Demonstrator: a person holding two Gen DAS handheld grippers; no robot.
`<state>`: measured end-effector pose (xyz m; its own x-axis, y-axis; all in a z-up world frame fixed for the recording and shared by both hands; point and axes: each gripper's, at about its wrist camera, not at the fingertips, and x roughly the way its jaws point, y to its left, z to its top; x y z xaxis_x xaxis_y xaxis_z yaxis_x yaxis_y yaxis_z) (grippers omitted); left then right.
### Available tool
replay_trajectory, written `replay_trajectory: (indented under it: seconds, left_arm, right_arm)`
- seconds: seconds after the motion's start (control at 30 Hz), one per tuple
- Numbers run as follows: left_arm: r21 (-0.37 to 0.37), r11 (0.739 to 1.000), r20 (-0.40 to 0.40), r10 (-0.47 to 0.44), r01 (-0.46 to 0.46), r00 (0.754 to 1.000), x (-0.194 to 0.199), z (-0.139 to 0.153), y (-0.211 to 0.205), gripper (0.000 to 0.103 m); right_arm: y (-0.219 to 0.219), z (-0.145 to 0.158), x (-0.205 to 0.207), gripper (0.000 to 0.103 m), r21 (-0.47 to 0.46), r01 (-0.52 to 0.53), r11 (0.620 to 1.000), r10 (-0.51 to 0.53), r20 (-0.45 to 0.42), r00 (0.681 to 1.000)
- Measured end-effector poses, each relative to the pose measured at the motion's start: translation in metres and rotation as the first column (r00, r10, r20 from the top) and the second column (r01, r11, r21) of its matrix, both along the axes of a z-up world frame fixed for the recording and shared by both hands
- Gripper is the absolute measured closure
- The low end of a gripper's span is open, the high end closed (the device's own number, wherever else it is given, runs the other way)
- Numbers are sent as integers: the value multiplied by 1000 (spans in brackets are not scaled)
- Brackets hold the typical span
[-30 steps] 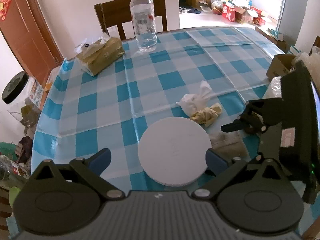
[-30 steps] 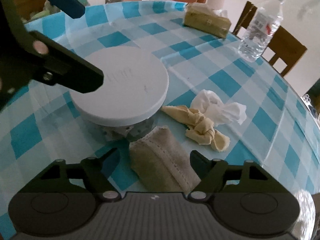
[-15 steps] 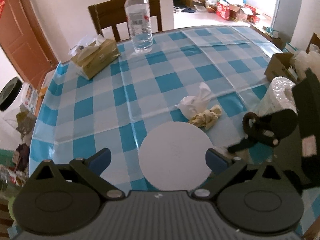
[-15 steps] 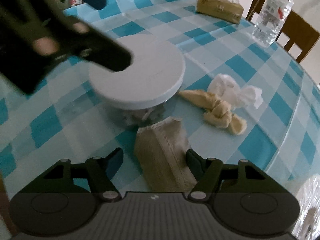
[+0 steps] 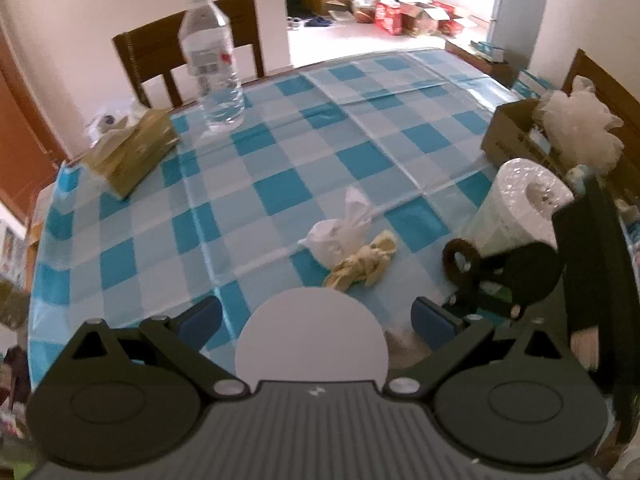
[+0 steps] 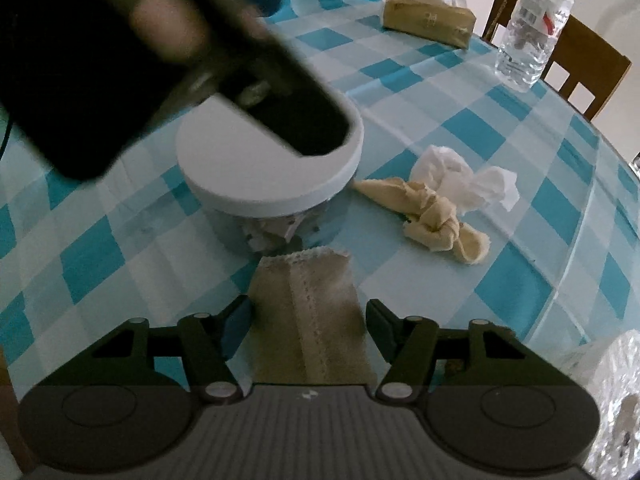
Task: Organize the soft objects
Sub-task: 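Move the left tool to the white knotted cloth while the right tool approaches another beige sachet, then grasp the white cloth bundle with the left tool while the right tool grasps the sachet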
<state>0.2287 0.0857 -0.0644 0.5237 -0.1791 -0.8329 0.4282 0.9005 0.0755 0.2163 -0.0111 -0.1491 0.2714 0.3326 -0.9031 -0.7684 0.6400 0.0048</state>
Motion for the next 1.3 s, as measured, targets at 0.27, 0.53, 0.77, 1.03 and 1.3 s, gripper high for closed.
replay_trajectory:
  seconds: [0.27, 0.53, 0.77, 1.03, 1.3]
  left_arm:
    - [34, 996, 6, -84, 84, 996, 31, 2, -16, 3]
    - [17, 991, -62, -132, 133, 989, 89, -16, -37, 21]
    - [0, 994, -191, -111, 113, 975, 119, -56, -51, 36]
    - [14, 994, -241, -106, 113, 965, 123, -76, -57, 43]
    - [12, 993, -259, -109, 117, 960, 123, -85, -62, 52]
  right_arm:
    - [-5, 1, -18, 56, -11, 64, 998, -63, 20, 998]
    - [-19, 5, -31, 56, 9, 137, 991, -137, 11, 991]
    - [-26, 9, -34, 56, 45, 162, 986, -164, 24, 986]
    - [-30, 9, -33, 51, 58, 180, 982, -182, 31, 983]
    - [-27, 4, -29, 43, 52, 167, 985, -169, 41, 985]
